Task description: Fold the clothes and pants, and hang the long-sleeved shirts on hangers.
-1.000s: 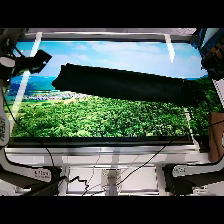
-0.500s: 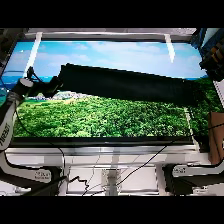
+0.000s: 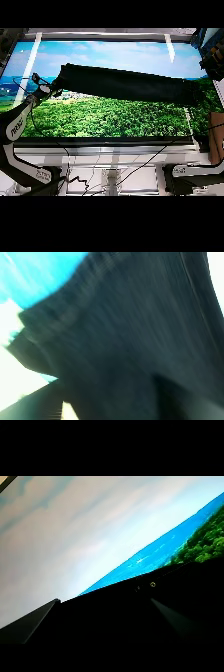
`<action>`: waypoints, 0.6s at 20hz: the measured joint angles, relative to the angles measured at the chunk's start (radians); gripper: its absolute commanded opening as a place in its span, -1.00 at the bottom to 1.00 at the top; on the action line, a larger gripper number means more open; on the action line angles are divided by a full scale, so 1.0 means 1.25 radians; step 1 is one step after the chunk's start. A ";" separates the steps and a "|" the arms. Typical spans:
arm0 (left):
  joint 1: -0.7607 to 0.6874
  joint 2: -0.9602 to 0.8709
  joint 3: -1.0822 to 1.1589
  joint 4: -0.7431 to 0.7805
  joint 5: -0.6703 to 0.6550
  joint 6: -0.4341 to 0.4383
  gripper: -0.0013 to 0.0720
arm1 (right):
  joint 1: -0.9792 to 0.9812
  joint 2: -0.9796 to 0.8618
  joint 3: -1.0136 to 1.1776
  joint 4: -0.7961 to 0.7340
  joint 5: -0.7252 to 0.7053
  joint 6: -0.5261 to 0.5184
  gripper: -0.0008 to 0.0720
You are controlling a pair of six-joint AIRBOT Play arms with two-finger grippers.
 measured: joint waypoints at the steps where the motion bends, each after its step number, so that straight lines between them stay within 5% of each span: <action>1: -0.002 -0.004 -0.001 0.000 0.031 -0.003 -0.38 | 0.004 0.000 0.000 0.003 0.002 0.000 0.71; 2: -0.004 -0.006 -0.001 -0.002 0.063 -0.004 -0.74 | 0.010 0.000 0.000 0.008 0.006 -0.001 0.70; 3: -0.005 -0.007 0.000 -0.005 0.093 -0.004 -0.90 | 0.017 0.000 0.000 0.010 0.009 -0.003 0.56; 5: -0.006 -0.009 -0.001 -0.001 0.113 -0.004 -0.90 | 0.036 0.001 0.000 0.011 0.012 -0.013 0.17; 9: -0.002 0.031 -0.001 0.090 0.073 -0.004 -0.91 | 0.090 0.013 0.000 0.014 0.033 -0.029 -0.01; 12: 0.004 0.090 -0.022 0.174 0.010 -0.004 -0.91 | 0.137 0.038 0.000 0.014 0.069 -0.052 -0.79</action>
